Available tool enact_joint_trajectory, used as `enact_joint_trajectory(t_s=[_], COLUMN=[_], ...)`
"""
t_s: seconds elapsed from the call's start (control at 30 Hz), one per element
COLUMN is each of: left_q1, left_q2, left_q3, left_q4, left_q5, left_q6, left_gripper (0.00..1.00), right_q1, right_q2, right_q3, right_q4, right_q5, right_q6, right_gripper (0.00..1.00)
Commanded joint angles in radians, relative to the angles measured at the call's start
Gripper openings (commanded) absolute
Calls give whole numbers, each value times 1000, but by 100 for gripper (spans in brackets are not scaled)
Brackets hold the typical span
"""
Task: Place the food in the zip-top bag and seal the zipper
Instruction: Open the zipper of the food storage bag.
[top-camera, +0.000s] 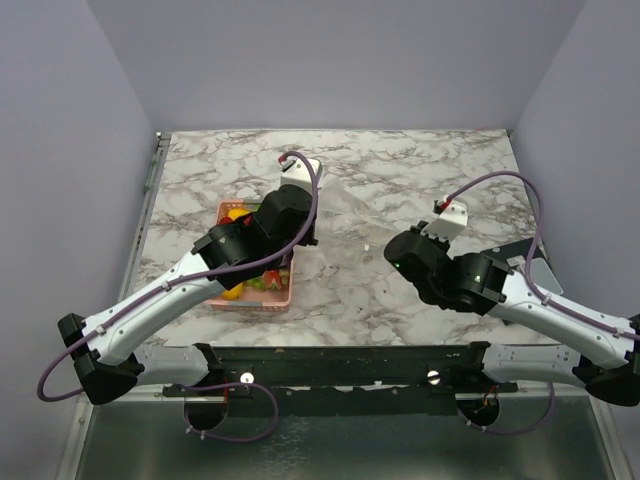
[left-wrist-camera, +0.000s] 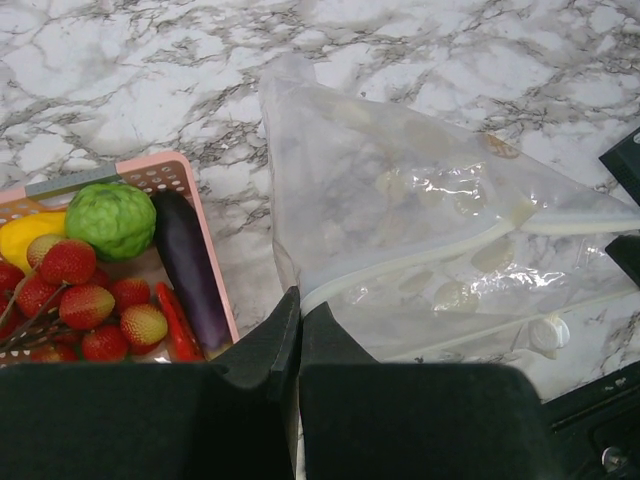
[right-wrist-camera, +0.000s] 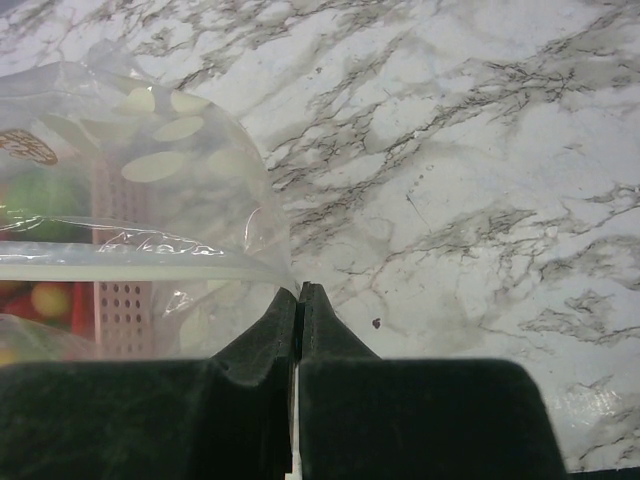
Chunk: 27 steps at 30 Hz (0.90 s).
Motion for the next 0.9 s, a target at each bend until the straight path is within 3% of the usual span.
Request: enact_joint_trajectory(t_s=[0.0, 0.3, 0.53, 0.63, 0.87], left_q1=[22, 22, 21, 21, 22], left_q2=[-48, -44, -20, -9, 6], left_q3=[69, 144, 221, 255, 324], left_q4=[-109, -123, -135, -139, -140], left_q5=[-113, -94, -161, -205, -330], left_q6=[71, 91, 126, 141, 200], left_gripper=[0, 0, 0, 0, 0], right_q1=[-13, -13, -13, -13, -13], right_q2=[-41, -49, -26, 10, 36], right_q3=[5, 80, 142, 191, 260], right_q4=[-89, 117, 239, 257, 356], right_q5=[25, -138, -254, -283, -362], right_q6=[-137, -317, -414, -434, -479], right_gripper=[1, 5, 14, 21, 49])
